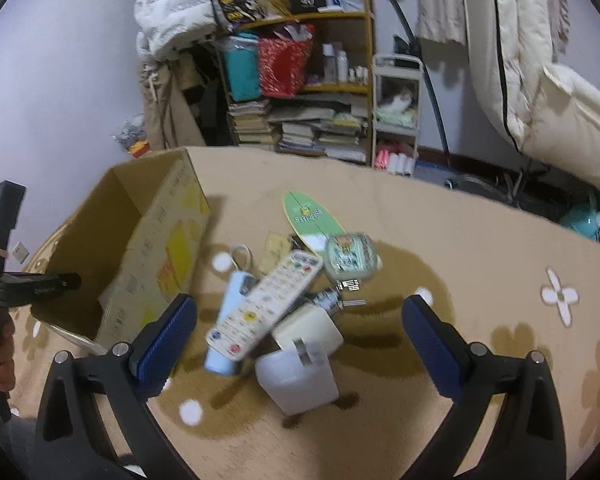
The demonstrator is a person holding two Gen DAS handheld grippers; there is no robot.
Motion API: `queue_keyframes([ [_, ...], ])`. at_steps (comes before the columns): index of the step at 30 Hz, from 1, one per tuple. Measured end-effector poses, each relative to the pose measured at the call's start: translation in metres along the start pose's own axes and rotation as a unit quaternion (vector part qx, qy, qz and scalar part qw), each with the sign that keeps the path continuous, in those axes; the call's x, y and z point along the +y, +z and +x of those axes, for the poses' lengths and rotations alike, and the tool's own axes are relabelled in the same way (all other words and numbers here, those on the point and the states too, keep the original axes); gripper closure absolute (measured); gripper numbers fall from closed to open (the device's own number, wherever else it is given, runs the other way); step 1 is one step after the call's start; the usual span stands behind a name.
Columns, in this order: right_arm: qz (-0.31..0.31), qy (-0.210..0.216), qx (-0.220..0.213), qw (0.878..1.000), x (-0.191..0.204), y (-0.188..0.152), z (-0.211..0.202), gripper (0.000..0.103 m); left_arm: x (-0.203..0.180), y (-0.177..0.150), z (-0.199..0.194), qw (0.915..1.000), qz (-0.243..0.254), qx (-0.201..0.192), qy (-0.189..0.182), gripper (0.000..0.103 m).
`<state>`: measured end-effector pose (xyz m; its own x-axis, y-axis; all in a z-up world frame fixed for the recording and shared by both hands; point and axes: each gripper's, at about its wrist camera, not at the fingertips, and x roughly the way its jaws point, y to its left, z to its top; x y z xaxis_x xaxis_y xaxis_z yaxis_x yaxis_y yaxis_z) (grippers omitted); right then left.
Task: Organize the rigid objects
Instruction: 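Move the right tool back to the item pile, then grasp the white power adapter with the right tool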
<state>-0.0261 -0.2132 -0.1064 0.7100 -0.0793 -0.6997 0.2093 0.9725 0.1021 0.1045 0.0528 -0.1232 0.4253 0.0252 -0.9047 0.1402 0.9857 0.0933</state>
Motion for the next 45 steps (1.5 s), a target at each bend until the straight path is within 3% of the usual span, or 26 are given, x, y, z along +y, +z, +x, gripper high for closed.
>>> queue_keyframes([
  [15, 0.008, -0.012, 0.100, 0.995, -0.010, -0.041, 0.039, 0.000, -0.002, -0.002, 0.001, 1.0000, -0.001, 0.002, 0.000, 0.095],
  [38, 0.034, -0.005, 0.112, 0.993, -0.015, -0.047, 0.055, 0.000, -0.001, -0.002, 0.001, 1.0000, -0.001, 0.004, 0.002, 0.095],
  [43, 0.023, 0.008, 0.108, 0.994, -0.009, -0.047, 0.053, 0.023, -0.001, -0.002, 0.001, 1.0000, 0.000, 0.004, 0.002, 0.095],
  [45, 0.015, 0.012, 0.109, 0.994, -0.004, -0.047, 0.053, 0.040, 0.000, -0.002, 0.001, 1.0000, 0.000, 0.004, 0.002, 0.095],
])
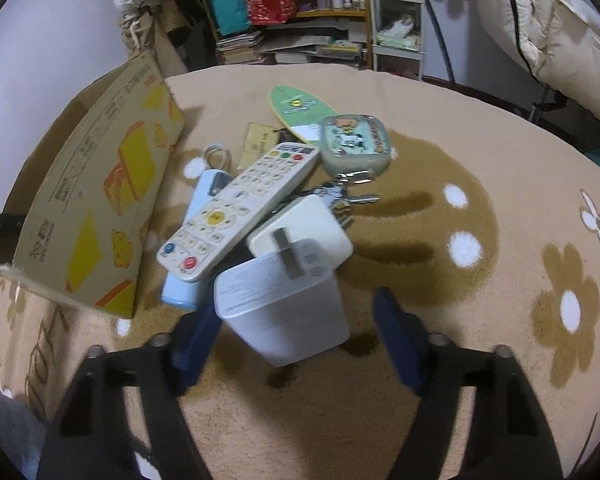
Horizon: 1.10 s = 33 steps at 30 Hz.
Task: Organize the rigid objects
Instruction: 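Grasp the white power adapter with the right tool, then lift the white adapter with the right tool and carry it over the box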
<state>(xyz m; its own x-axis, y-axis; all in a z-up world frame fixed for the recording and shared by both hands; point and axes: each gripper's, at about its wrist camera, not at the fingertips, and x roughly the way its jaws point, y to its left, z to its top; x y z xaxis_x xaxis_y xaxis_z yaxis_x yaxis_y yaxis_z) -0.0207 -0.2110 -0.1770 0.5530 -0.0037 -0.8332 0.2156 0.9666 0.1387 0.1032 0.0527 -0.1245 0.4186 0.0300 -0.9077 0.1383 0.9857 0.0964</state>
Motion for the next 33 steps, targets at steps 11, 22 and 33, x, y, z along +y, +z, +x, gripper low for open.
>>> queue_keyframes([
  [11, -0.001, -0.008, -0.005, 1.000, 0.004, 0.001, -0.007, 0.044, -0.001, 0.000, 0.000, 1.0000, -0.002, 0.002, -0.004, 0.095],
  [22, -0.020, -0.013, -0.027, 0.999, 0.014, 0.005, -0.020, 0.045, -0.001, 0.000, 0.000, 1.0000, -0.003, 0.002, -0.005, 0.096],
  [33, -0.005, 0.024, -0.101, 0.995, 0.021, 0.033, -0.065, 0.045, -0.002, 0.000, 0.000, 1.0000, -0.003, 0.006, -0.004, 0.096],
])
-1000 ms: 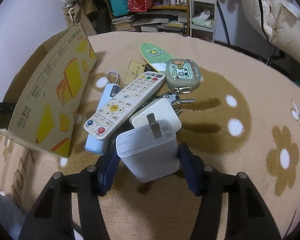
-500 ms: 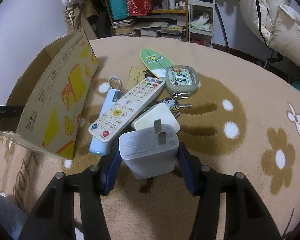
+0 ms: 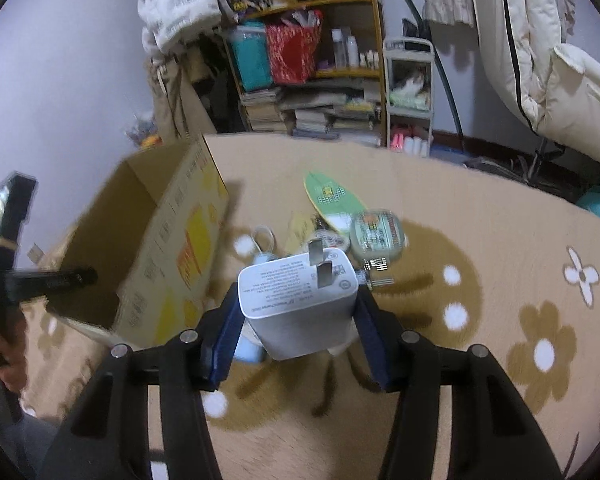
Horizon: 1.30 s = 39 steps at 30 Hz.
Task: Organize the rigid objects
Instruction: 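Lift the white adapter with the right tool and carry it over the box, then lower the adapter into the box beside the panel and open the right tool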
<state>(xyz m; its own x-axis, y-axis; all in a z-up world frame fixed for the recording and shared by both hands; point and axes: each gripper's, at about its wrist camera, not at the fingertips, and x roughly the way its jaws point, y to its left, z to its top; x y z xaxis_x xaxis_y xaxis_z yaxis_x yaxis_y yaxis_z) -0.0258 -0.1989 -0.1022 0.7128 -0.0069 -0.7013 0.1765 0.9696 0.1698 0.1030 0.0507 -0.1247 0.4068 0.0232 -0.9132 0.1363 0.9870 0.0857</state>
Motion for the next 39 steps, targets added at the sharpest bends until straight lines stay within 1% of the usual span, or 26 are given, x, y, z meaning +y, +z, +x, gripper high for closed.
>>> queue_keyframes([
  [5, -0.011, 0.020, -0.029, 0.999, 0.016, 0.024, -0.008, 0.045, 0.000, 0.000, 0.000, 1.0000, 0.001, 0.000, 0.000, 0.096],
  [9, -0.004, 0.043, -0.045, 0.998, 0.028, 0.038, -0.010, 0.045, 0.001, 0.000, 0.000, 1.0000, -0.002, 0.000, -0.002, 0.096],
  [11, 0.000, 0.056, -0.050, 0.997, 0.036, 0.043, -0.009, 0.045, 0.001, 0.000, -0.001, 1.0000, -0.002, 0.000, -0.002, 0.095],
  [15, -0.006, 0.069, -0.057, 0.996, 0.052, 0.050, -0.008, 0.045, 0.001, 0.000, -0.001, 1.0000, -0.003, -0.001, -0.001, 0.095],
  [22, -0.029, 0.087, -0.064, 0.994, 0.087, 0.069, -0.004, 0.045, 0.002, 0.000, 0.000, 1.0000, -0.007, 0.000, -0.003, 0.096],
  [26, -0.037, 0.103, -0.061, 0.992, 0.108, 0.077, 0.003, 0.045, 0.002, 0.001, 0.000, 1.0000, -0.008, 0.000, -0.004, 0.096],
  [30, -0.043, 0.109, -0.053, 0.992, 0.125, 0.080, 0.013, 0.045, 0.003, 0.000, 0.000, 0.9999, -0.012, -0.001, -0.006, 0.096],
  [35, -0.011, 0.124, -0.023, 0.992, 0.128, 0.075, 0.032, 0.045, 0.004, 0.001, 0.001, 0.9998, -0.018, 0.000, -0.009, 0.096],
  [39, -0.024, 0.122, -0.010, 0.992, 0.132, 0.065, 0.044, 0.045, 0.005, 0.000, 0.002, 0.9997, -0.021, 0.003, -0.012, 0.096],
])
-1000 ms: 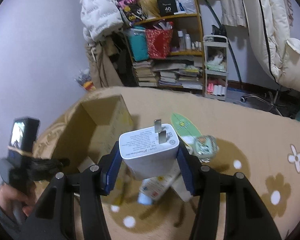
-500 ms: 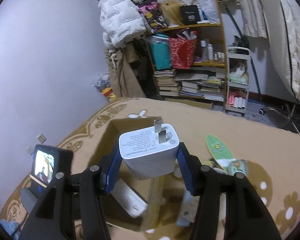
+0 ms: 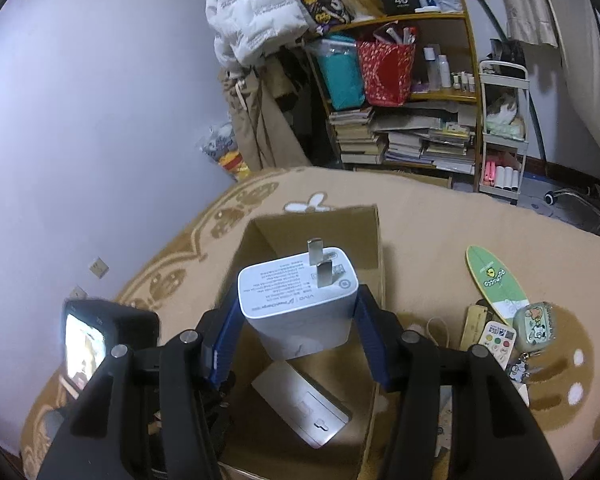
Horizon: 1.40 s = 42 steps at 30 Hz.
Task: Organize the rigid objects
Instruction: 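Lower the adapter into the box beside the panel and open the right tool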
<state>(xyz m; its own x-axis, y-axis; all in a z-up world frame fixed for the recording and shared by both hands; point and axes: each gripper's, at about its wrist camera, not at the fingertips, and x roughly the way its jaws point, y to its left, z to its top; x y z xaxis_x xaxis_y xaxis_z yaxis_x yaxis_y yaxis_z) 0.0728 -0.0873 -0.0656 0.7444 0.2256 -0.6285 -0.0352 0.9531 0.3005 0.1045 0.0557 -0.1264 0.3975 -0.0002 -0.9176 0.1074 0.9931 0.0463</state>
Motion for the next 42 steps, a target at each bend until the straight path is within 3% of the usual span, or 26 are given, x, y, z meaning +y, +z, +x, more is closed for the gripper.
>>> queue_keyframes([
  [8, 0.006, -0.003, 0.035, 0.999, -0.010, -0.025, 0.024, 0.045, 0.006, 0.000, 0.005, 0.9998, -0.010, 0.010, -0.011, 0.096],
  [29, -0.039, -0.048, 0.034, 0.997, 0.004, -0.027, 0.029, 0.044, 0.008, 0.000, 0.006, 0.9997, -0.012, 0.014, -0.018, 0.096],
  [42, -0.016, -0.040, 0.013, 0.999, -0.002, -0.027, 0.019, 0.043, 0.011, 0.000, 0.006, 0.9996, -0.016, 0.014, -0.019, 0.096],
])
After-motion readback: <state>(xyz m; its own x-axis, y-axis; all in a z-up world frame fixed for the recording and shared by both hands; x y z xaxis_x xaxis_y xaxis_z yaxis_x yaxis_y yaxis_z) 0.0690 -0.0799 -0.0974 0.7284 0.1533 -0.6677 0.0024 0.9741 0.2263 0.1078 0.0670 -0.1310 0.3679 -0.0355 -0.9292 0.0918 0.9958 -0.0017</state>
